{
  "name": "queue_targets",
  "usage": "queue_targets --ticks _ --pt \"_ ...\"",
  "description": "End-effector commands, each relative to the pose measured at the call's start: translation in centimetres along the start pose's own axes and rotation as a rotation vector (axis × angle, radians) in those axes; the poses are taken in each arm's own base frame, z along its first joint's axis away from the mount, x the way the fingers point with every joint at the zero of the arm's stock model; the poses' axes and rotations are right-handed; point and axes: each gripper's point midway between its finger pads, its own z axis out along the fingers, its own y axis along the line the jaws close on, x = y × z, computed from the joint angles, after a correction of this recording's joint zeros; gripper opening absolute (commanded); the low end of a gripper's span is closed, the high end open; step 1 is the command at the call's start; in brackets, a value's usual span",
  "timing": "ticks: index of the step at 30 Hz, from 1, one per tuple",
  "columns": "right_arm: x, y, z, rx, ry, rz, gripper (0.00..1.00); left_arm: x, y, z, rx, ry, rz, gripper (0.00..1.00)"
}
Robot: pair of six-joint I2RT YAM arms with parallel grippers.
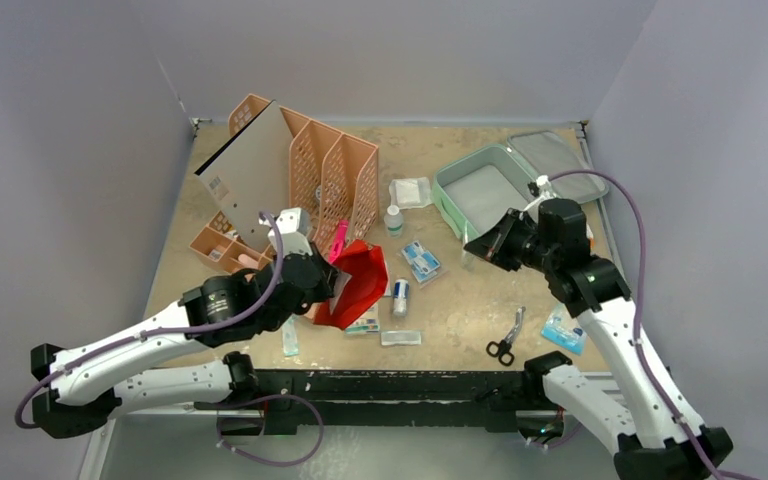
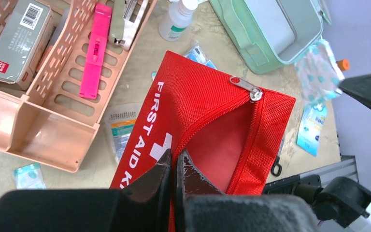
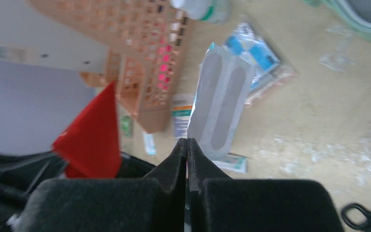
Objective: Organize the medicine kit
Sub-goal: Place the medical item at the medicine pouch.
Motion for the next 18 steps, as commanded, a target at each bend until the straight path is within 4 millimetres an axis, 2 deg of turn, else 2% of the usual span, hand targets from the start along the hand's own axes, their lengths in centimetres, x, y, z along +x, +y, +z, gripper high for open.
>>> queue_targets --ticks 1,6,10,15,18 --pt "-0.5 6.8 -3.6 -0.275 0.006 0.025 0.00 -2.0 -1.5 0.8 -0.007 -0.088 -0.139 0.00" --pt "-1.4 10.6 -6.6 -0.429 -0.018 0.040 0.00 -2.4 -2.2 2.5 -0.046 -0.136 -0.190 0.00" --pt "-1.2 12.5 -8.0 -0.523 0.011 0.055 0.00 -2.8 -3.7 3.7 -0.030 -0.164 -0.200 0.00" --pt "-1.0 13.9 -9.3 -0.627 0.024 0.108 0.00 -2.9 -4.8 5.3 -0.065 -0.183 -0.201 0.00" --pt "-1.1 13.9 -9.7 -0.646 -0.006 0.112 0.00 -2.5 -5.4 6.1 -0.072 -0.179 -0.217 0.00"
